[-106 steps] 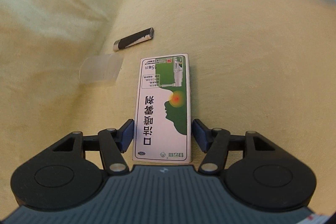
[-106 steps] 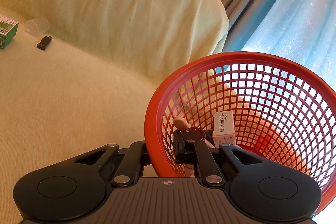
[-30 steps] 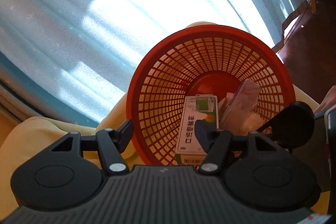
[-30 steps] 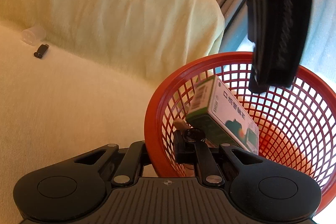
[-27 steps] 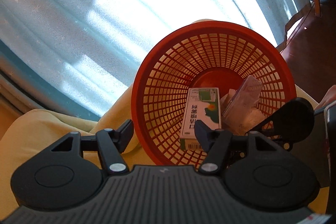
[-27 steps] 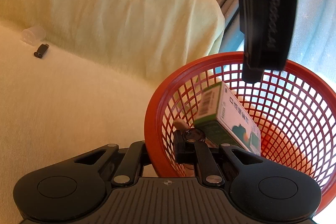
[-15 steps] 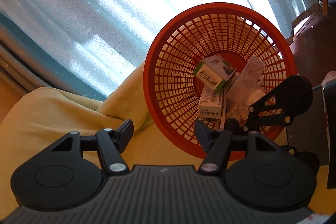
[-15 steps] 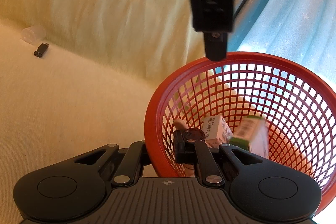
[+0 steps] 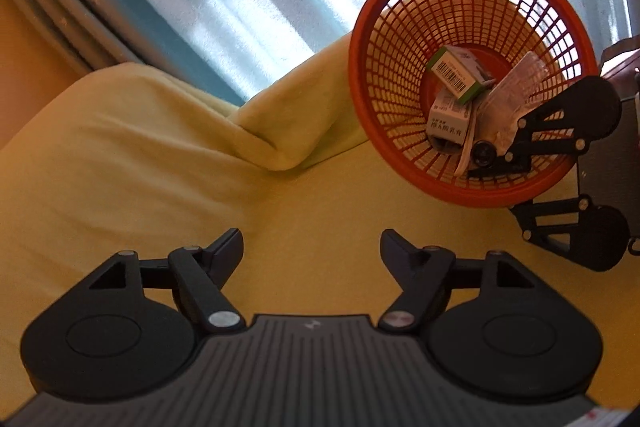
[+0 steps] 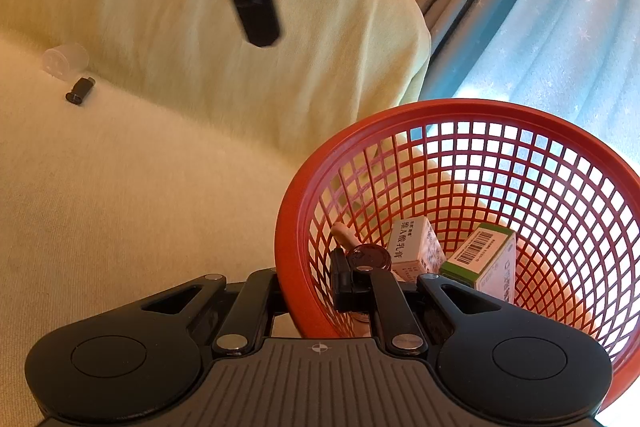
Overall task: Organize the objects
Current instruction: 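Move the open left gripper to the black lighter on the sofa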
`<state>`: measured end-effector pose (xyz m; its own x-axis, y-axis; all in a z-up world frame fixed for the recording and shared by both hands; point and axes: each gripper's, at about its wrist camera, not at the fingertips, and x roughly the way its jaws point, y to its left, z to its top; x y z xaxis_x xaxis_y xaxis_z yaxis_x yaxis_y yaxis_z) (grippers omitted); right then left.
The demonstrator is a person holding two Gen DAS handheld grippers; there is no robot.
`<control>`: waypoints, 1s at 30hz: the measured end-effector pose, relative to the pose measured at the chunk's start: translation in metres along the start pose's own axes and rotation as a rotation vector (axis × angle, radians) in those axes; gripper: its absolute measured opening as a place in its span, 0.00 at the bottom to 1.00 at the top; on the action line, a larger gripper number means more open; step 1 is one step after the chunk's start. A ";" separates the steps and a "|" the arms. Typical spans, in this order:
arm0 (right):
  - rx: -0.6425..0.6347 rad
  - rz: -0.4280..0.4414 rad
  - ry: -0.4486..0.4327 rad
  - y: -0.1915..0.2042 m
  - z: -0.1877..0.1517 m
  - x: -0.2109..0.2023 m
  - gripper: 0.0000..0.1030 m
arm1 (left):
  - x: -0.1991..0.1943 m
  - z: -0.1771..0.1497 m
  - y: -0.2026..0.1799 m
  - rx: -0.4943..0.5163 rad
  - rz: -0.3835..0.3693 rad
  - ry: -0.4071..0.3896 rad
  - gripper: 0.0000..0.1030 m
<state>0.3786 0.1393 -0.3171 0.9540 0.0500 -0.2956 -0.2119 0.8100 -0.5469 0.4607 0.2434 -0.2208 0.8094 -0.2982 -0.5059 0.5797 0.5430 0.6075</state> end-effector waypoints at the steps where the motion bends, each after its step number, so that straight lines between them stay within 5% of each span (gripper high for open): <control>1: 0.000 0.001 0.000 0.000 0.000 0.000 0.07 | 0.000 -0.006 0.003 -0.017 0.004 0.013 0.71; 15: -0.003 0.002 -0.001 -0.002 -0.003 -0.004 0.07 | 0.003 -0.078 0.042 -0.246 0.108 0.155 0.88; 30: -0.005 0.002 0.001 -0.001 -0.002 0.001 0.07 | -0.008 -0.160 0.064 -0.519 0.227 0.319 0.88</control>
<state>0.3795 0.1370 -0.3182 0.9535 0.0510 -0.2970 -0.2146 0.8067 -0.5506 0.4766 0.4059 -0.2759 0.7925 0.0731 -0.6055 0.2122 0.8977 0.3862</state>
